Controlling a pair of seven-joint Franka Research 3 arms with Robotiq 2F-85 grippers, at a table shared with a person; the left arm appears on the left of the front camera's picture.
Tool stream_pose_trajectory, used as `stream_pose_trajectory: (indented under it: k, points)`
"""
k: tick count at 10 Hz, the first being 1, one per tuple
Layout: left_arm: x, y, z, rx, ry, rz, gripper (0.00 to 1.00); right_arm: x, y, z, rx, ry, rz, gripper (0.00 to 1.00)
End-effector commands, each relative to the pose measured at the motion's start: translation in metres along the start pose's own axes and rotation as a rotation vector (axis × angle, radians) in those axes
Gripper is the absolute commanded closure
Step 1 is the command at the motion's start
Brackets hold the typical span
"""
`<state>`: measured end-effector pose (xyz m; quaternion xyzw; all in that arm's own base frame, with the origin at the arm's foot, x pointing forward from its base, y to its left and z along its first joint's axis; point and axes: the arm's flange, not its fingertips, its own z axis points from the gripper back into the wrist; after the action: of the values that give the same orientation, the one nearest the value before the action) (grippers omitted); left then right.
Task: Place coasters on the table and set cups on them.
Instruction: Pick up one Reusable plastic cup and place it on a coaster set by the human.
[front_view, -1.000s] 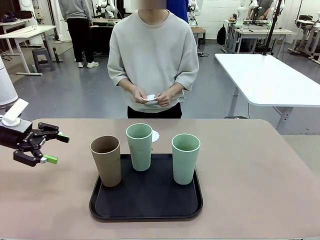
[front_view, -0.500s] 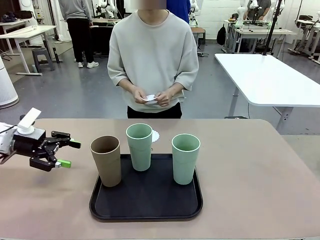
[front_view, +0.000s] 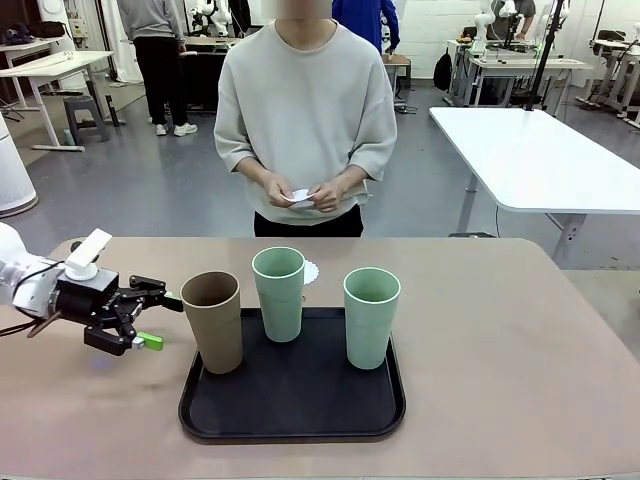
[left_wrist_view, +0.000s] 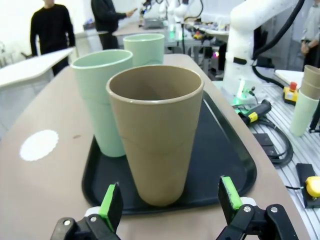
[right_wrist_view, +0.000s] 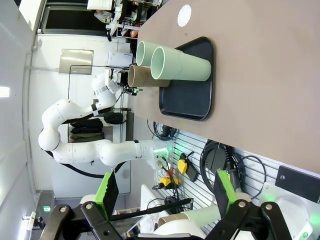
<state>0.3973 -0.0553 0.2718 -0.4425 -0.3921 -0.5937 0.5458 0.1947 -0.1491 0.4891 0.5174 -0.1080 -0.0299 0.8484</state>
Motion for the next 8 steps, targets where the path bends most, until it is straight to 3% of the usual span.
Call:
stream_pose_trajectory:
  k: [1, 3, 4, 8]
  points:
    - [-0.0022, 0.0043, -0.0153, 0.015, -0.033, -0.034, 0.00, 0.0000, -0.0006, 0.0003, 0.008, 0.002, -0.001, 0.00]
    - [0.0053, 0.0013, -0.0111, 0.071, -0.043, -0.056, 0.00, 0.0000, -0.0006, 0.0003, 0.008, 0.002, -0.001, 0.00]
    - [0.0010, 0.0015, -0.0119, -0.003, -0.018, 0.003, 0.00, 0.0000, -0.0006, 0.0003, 0.008, 0.002, -0.001, 0.00]
    - [0.0010, 0.0015, -0.0119, -0.003, -0.018, 0.003, 0.00, 0.0000, -0.0006, 0.0003, 0.008, 0.002, -0.001, 0.00]
